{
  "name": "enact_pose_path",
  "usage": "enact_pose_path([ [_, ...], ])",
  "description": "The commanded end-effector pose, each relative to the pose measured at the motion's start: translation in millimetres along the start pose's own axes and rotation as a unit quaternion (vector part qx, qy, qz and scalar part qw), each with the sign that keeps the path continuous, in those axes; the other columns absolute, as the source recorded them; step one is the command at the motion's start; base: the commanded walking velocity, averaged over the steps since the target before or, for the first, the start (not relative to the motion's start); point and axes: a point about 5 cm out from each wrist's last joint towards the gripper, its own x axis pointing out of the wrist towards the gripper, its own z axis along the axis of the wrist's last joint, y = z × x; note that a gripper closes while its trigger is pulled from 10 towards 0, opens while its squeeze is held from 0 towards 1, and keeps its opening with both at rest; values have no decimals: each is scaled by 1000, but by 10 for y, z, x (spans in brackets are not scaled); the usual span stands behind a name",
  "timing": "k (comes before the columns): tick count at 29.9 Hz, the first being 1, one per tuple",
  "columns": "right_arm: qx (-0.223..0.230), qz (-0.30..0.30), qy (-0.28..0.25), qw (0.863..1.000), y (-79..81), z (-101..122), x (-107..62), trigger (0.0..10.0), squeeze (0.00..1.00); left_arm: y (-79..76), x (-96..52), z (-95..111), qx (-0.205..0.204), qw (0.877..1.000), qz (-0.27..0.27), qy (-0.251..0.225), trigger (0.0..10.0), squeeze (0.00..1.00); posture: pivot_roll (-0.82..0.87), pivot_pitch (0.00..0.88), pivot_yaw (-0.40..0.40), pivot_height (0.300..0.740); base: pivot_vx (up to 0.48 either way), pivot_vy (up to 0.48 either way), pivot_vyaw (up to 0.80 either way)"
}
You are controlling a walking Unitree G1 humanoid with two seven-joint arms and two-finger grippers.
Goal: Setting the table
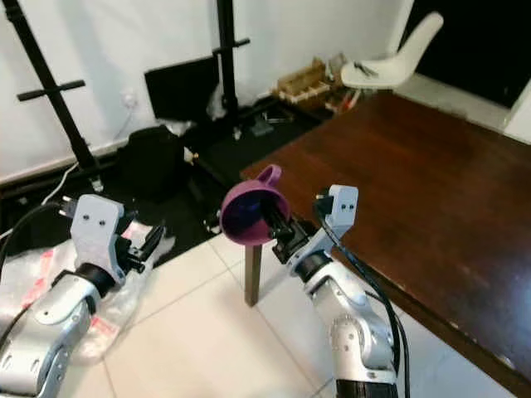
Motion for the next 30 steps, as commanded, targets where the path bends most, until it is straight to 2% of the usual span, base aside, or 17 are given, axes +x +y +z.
enact_pose_path([
  [1, 9, 6, 3, 1000, 29, -33, 5, 10000, 0, 30, -21, -45, 6, 1000, 8, 10, 10000, 0, -33, 0, 79, 740, 0, 0, 688],
  [30, 13, 7, 3, 1000, 34, -35, 1, 10000, 0, 61, -13, -91, 14, 999, 22, 27, 10000, 0, -31, 0, 78, 740, 0, 0, 689],
])
